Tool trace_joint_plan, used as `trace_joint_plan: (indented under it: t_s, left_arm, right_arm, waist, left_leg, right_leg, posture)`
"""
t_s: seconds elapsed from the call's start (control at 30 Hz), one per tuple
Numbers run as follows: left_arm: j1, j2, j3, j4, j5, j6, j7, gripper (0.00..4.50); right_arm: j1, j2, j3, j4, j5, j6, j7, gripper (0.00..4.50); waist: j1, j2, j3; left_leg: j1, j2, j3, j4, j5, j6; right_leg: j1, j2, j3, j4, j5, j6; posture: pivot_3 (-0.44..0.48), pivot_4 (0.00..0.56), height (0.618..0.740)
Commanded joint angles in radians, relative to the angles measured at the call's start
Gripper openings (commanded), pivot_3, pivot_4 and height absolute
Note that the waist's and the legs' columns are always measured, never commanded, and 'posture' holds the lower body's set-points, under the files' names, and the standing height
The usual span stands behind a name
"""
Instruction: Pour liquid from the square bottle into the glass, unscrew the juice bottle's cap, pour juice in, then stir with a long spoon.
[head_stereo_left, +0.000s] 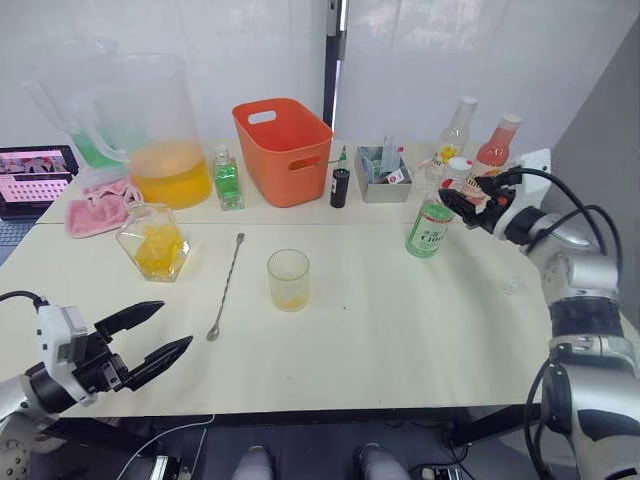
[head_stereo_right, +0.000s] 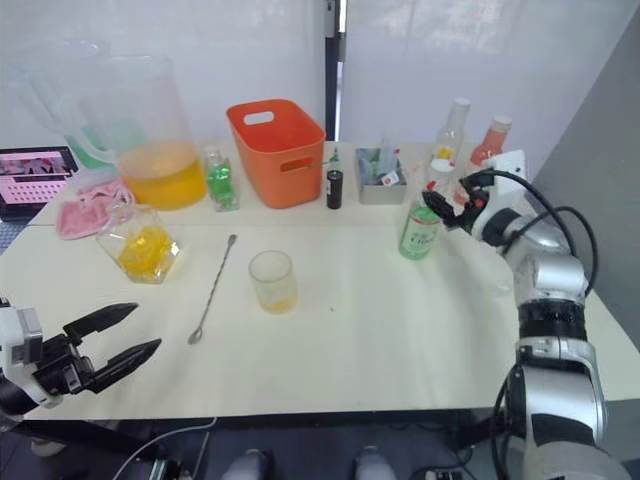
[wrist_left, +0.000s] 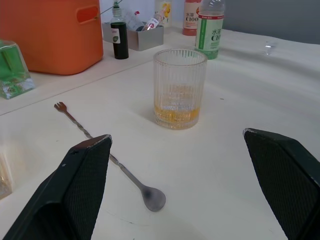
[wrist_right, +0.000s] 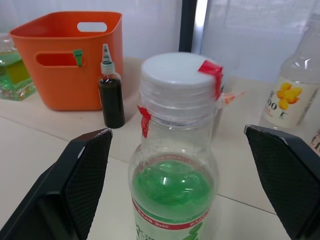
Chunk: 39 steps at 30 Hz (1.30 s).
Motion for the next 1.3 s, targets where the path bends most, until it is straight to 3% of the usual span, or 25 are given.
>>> trace_joint_plan:
  t_s: [0.03, 0.4, 0.43, 0.67, 0.73, 0.9, 1.0, 1.17, 1.3]
  left_arm:
    - [0.015, -0.005, 0.035, -0.027, -0.006, -0.033, 0.011, 4.46]
    - [0.042, -0.008, 0.031, -0.021, 0.001, -0.065, 0.025, 4.46]
    - [0.043, -0.007, 0.030, -0.020, 0.001, -0.068, 0.026, 4.50]
    - [0.042, -0.010, 0.019, -0.007, 0.010, -0.088, 0.027, 4.50]
    - [0.041, -0.011, 0.014, -0.005, 0.012, -0.092, 0.026, 4.50]
    - [0.028, -0.007, -0.004, 0.003, 0.012, -0.092, 0.019, 4.50]
    - [0.009, 0.008, -0.020, 0.015, 0.006, -0.081, 0.001, 4.50]
    - [-0.055, 0.033, -0.058, 0.046, 0.010, -0.072, -0.016, 4.50]
    - [-0.152, 0.061, -0.122, 0.099, 0.016, -0.061, -0.048, 4.50]
  right_arm:
    - [-0.063, -0.004, 0.001, 0.075, -0.028, -0.072, 0.039, 4.50]
    - [-0.200, 0.035, -0.011, 0.334, -0.092, -0.222, 0.055, 4.50]
    - [-0.208, 0.037, -0.013, 0.352, -0.094, -0.232, 0.055, 3.97]
    - [-0.233, 0.043, -0.027, 0.422, -0.107, -0.276, 0.063, 1.66]
    - [-0.236, 0.040, -0.033, 0.430, -0.106, -0.283, 0.064, 1.40]
    - [-0.233, 0.025, -0.050, 0.393, -0.083, -0.267, 0.108, 1.40]
    - [-0.208, 0.014, -0.057, 0.283, -0.043, -0.200, 0.192, 1.40]
    - [-0.066, -0.006, -0.042, -0.076, 0.028, -0.003, 0.284, 1.40]
    - [0.117, -0.021, -0.014, -0.533, 0.165, 0.251, 0.309, 1.40]
  waist:
    - [0.001, 0.000, 0.000]
    - [-0.004, 0.001, 0.000]
    - [-0.004, 0.001, 0.000]
    - [-0.006, 0.001, 0.000]
    - [-0.008, 0.001, 0.000]
    - [-0.012, 0.001, 0.001]
    - [-0.014, 0.003, 0.002]
    - [-0.008, 0.006, 0.004]
    - [0.002, 0.007, 0.004]
  left_leg:
    - [0.000, 0.000, 0.000, 0.000, 0.000, 0.000]
    - [0.000, 0.000, 0.000, 0.000, 0.000, 0.000]
    - [0.000, 0.000, 0.000, -0.001, 0.000, 0.000]
    - [0.000, 0.000, 0.000, -0.001, 0.000, 0.000]
    - [0.000, 0.000, 0.000, -0.001, 0.000, 0.000]
    - [0.000, 0.000, 0.000, -0.001, 0.000, 0.000]
    - [0.000, 0.000, 0.000, -0.001, 0.000, 0.000]
    - [-0.003, 0.000, 0.000, -0.002, 0.000, 0.000]
    - [-0.004, 0.000, 0.000, -0.004, 0.000, 0.000]
  right_leg:
    - [0.000, 0.000, 0.000, 0.000, 0.000, 0.000]
    - [-0.002, 0.000, 0.000, 0.001, 0.000, 0.000]
    - [-0.002, 0.000, 0.000, 0.001, 0.000, 0.000]
    - [-0.002, 0.000, 0.000, 0.001, 0.000, 0.000]
    - [-0.002, 0.000, 0.000, 0.002, 0.000, 0.000]
    - [-0.002, 0.000, 0.000, 0.002, 0.000, 0.000]
    - [-0.002, 0.000, 0.000, 0.002, 0.000, 0.000]
    - [-0.006, 0.000, 0.000, 0.004, 0.000, 0.000]
    - [-0.009, 0.001, 0.000, 0.005, 0.003, 0.006]
  posture:
    - [0.000, 0.150, 0.703]
    - [0.000, 0.150, 0.703]
    - [0.000, 0.150, 0.703]
    - [0.000, 0.150, 0.703]
    - [0.000, 0.150, 0.703]
    - [0.000, 0.150, 0.703]
    - [0.000, 0.150, 0.703]
    - [0.000, 0.150, 0.703]
    - [0.000, 0.150, 0.703]
